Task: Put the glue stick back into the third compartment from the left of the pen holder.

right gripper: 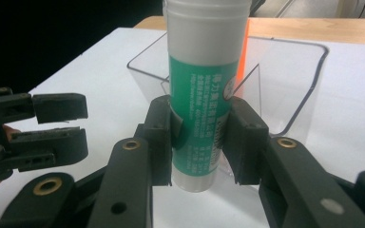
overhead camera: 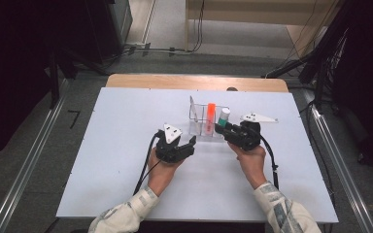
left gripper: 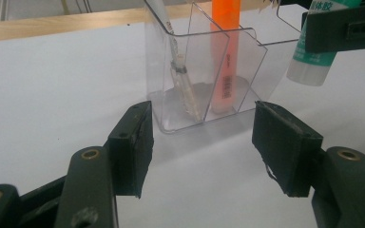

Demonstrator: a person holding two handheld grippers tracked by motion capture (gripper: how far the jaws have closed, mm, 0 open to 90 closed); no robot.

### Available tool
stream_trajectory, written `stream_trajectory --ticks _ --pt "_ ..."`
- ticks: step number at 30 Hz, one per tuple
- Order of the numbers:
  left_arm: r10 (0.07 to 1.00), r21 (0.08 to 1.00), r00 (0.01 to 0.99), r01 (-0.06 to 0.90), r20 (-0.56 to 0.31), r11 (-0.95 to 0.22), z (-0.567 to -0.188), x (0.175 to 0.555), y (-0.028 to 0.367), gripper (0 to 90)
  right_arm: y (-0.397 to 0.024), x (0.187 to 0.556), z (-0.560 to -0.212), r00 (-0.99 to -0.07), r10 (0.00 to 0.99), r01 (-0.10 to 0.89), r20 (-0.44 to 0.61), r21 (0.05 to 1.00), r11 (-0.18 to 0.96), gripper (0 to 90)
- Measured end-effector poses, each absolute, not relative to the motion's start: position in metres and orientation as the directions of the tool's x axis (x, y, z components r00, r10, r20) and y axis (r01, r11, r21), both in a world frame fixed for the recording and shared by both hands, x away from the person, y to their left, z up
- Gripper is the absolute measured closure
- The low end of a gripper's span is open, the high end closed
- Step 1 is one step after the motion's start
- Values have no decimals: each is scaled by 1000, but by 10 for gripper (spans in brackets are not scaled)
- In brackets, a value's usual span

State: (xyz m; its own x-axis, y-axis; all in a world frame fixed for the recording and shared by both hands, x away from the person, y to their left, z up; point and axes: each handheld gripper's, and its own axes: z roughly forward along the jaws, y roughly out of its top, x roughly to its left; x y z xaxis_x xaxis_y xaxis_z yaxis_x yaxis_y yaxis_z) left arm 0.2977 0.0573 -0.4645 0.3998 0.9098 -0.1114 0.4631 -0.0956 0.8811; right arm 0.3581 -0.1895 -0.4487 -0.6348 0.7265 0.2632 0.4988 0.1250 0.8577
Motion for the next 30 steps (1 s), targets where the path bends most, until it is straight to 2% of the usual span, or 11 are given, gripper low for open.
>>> stream_trajectory --ticks 15,30 --pt "911 877 398 469 -108 -101 -467 298 58 392 -198 379 -432 -598 755 468 270 882 55 636" --pt "910 876 401 471 -105 -106 -468 298 58 392 -190 393 -446 -573 790 468 219 878 96 635"
